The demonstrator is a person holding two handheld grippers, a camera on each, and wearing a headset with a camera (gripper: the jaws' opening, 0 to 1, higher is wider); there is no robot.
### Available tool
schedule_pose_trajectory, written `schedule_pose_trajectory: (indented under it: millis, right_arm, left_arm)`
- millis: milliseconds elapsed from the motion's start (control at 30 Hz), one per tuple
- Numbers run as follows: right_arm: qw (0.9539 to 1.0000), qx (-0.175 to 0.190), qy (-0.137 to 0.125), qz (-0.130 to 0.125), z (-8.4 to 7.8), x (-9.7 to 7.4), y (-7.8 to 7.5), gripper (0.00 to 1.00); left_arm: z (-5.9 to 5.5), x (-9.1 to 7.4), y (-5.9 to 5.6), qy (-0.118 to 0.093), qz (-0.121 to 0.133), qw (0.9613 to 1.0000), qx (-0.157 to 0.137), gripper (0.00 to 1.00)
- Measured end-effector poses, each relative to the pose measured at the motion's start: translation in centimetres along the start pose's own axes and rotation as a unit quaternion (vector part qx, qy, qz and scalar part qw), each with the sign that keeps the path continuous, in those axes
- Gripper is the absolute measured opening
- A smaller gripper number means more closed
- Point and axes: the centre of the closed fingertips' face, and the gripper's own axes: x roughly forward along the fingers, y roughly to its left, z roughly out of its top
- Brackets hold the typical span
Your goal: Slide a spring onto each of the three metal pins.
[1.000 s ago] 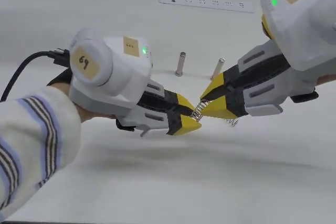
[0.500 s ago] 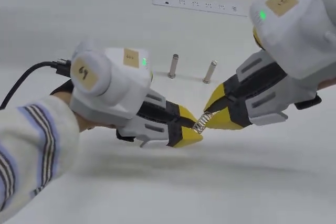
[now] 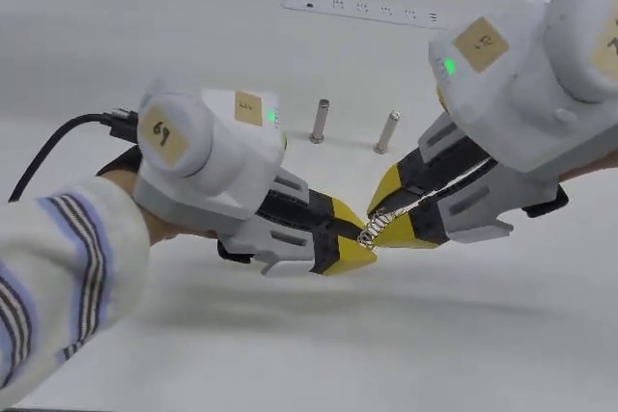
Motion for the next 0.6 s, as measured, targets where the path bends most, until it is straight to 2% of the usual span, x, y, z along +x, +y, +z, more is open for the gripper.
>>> schedule_pose_trajectory:
  millis: [167,600]
  right_arm:
    - [0.9999,-0.004,0.007,0.009,-0.24,0.80,0.38,0.08]
    - [0.9998,-0.005,0.019,0.006,-0.46,1.11,-0.12,0.08]
  left_arm:
    - [0.23,0.04,-0.30,-0.002,-0.003,1.0000,-0.002,0.02]
    - [0.04,-0.23,0.16,0.003,0.006,0.9999,0.008,0.02]
